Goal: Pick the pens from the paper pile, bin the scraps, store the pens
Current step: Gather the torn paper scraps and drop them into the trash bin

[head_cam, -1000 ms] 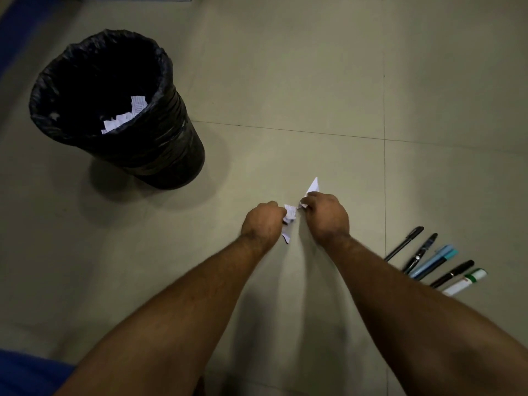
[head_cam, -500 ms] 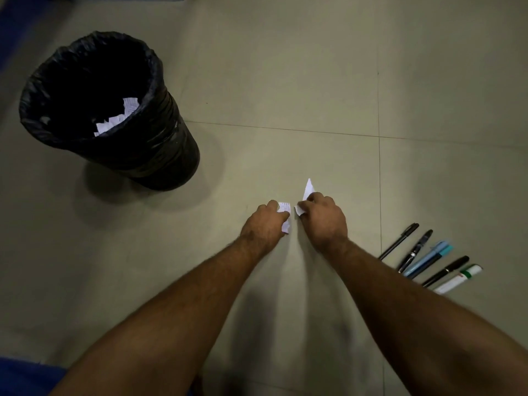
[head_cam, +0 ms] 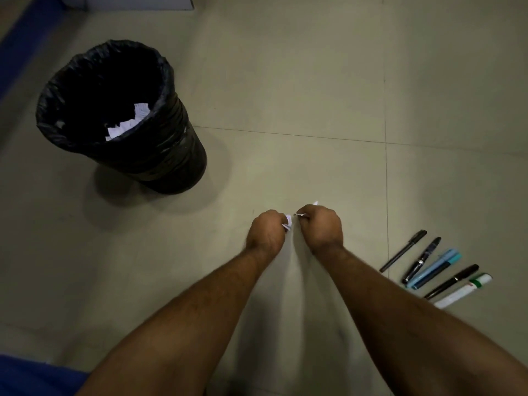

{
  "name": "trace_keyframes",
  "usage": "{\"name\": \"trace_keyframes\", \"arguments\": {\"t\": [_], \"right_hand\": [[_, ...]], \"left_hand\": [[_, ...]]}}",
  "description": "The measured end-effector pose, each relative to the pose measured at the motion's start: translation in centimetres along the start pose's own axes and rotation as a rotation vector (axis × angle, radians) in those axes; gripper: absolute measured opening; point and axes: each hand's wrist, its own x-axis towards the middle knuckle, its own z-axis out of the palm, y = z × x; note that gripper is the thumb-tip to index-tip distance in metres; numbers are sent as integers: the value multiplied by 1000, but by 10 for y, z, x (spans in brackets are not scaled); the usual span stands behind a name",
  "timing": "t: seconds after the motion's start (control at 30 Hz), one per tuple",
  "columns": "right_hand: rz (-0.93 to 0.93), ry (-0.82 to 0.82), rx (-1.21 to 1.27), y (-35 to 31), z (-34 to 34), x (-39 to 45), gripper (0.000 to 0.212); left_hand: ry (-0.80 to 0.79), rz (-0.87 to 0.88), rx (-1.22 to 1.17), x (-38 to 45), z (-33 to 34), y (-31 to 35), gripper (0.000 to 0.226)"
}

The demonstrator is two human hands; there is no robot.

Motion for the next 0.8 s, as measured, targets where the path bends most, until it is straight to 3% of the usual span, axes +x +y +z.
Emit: {"name": "trace_keyframes", "arguments": {"t": [0.33,0.43,0.53,0.67,0.8], "right_hand": [[275,32,571,-88,-35,12,17],[240,47,664,-121,-50,13,27],[167,32,752,-159,-63,18,24],[99,13,896,-240,-76,27,18],[-44,-33,964,-337,-80,35,9]], "left_hand": [[232,-131,-357,-3,-83,-10,14],[292,-110,-379,-4,-113,-10,14],[400,-106,-469,-5,-148,-10,14],[643,-163,-741,-12,-216,-20,19],[875,-214,-762,-24,-294,-42,10]]}}
